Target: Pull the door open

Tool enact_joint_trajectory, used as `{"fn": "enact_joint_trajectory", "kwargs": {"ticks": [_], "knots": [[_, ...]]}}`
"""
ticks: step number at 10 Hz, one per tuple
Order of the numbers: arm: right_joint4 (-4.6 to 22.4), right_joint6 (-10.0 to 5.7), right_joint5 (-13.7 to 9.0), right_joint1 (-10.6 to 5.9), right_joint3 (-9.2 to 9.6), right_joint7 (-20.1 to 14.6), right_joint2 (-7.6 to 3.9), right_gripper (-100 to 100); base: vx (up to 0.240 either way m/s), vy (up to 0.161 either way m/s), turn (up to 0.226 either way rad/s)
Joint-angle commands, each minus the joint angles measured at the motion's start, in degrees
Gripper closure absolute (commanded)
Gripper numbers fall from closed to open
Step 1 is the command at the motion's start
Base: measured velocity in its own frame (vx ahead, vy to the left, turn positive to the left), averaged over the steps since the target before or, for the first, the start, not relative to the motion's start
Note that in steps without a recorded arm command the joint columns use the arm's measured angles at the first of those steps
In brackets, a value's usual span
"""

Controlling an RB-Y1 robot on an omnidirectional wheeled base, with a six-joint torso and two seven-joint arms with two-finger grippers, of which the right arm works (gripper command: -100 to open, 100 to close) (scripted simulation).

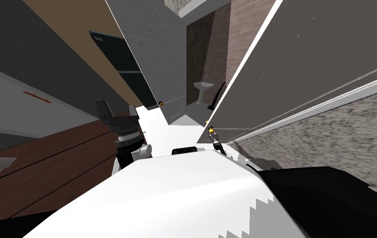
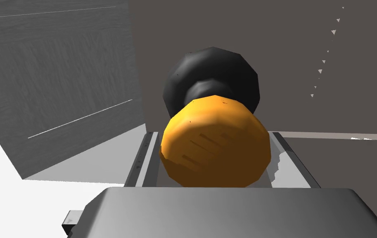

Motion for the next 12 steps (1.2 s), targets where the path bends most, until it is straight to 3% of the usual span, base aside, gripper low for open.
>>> {"fn": "enact_joint_trajectory", "kwargs": {"ticks": [1, 4, 5, 12], "knots": [[0.5, -1.8, 0.7, 0.52, 1.16, -1.5, -0.95, 100, -0.189, -0.052, 0.085], [0.5, -3.85, 1.6, 1.5, 2.76, -3.4, -2.52, 100, -0.204, -0.059, 0.086], [0.6, -3.05, 1.5, 1.23, 2.6, -2.9, -2.0, 100, -0.083, -0.018, 0.019], [2.8, -8.94, 2.4, 2.9, 5.7, -6.2, -4.7, 100, -0.192, -0.056, 0.136]]}}
